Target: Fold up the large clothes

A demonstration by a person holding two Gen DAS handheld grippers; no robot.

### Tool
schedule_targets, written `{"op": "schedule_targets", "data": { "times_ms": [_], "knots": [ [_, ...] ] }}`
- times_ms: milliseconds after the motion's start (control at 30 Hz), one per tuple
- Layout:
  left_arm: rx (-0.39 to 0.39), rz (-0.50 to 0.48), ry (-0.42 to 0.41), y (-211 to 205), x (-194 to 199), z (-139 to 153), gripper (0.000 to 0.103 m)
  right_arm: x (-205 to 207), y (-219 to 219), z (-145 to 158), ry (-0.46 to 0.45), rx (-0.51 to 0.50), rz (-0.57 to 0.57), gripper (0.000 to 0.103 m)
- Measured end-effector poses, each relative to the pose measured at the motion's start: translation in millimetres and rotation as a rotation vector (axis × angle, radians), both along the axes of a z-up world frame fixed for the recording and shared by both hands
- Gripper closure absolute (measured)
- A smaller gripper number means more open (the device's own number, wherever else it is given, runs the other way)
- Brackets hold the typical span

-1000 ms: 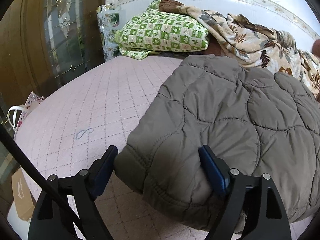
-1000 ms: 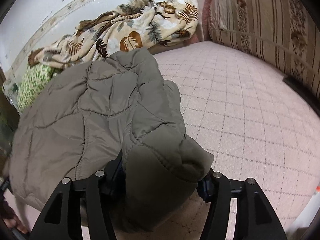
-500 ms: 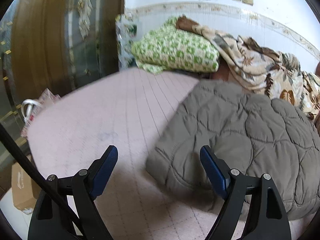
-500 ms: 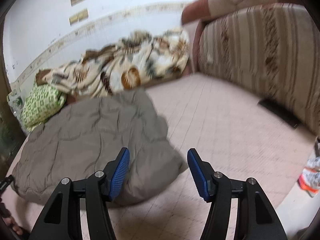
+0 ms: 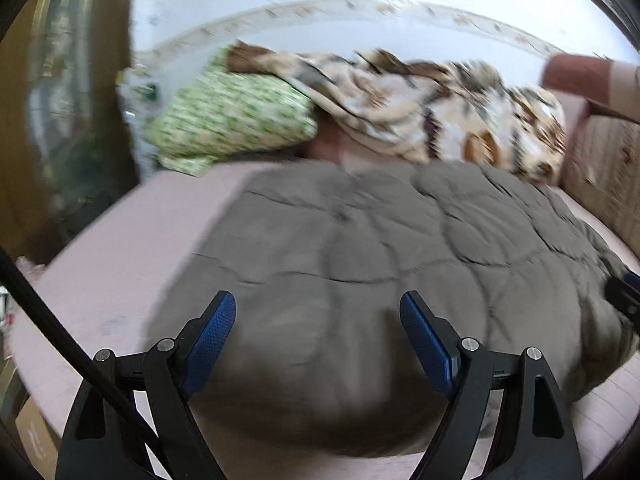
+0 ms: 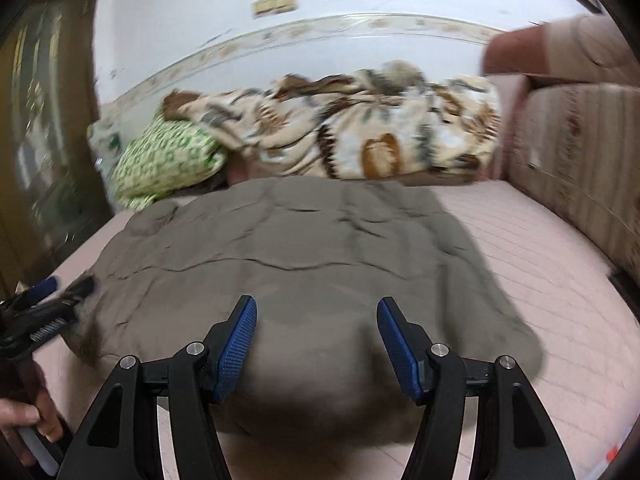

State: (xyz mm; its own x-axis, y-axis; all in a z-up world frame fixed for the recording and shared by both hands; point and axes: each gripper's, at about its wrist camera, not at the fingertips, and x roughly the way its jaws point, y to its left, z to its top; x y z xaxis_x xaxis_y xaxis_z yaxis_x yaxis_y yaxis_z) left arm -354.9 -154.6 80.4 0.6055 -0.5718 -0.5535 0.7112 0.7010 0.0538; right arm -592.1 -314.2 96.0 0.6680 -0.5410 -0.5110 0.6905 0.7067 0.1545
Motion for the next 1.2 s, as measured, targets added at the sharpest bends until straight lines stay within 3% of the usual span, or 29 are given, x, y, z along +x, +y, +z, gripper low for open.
{"op": "schedule_targets", "data": {
  "times_ms": [100,300,500,700,833,967,1200],
  "knots": [
    [0.032,-0.011,0.000,-14.2,0.6,-11.2,0.019,24.3,-0.9,-4.2,0.031,-0.014,0.036,0.036],
    [0.039,-0.020,0.094,-20.8,11.4,-32.6,0.012,44.8,-10.6,-31.0,0.099,0.026,0.056,0.031],
    [0.062,-0.021,0.068,-25.3,6.0,-39.1,0.012,52.4,-16.1,-46.1,0.149,0.073,0.068,0.028],
    [0.035,-0.025,0.047,-22.2,3.7,-36.2,0.012,50.0,-15.0,-46.2,0.133,0.072,0.071,0.028],
    [0.006,-0.016,0.030,-14.6,0.9,-28.1,0.012,34.4,-13.3,-34.1,0.058,0.071,0.063,0.028],
    [-0.003,-0.008,-0.004,-5.2,-2.9,-19.0,0.012,8.3,-15.4,-17.9,0.006,0.030,-0.017,0.028],
    [-0.018,0.081,0.054,27.7,15.4,-8.4,0.012,-32.6,-36.3,-17.9,-0.002,0.079,-0.188,0.028]
  ]
}}
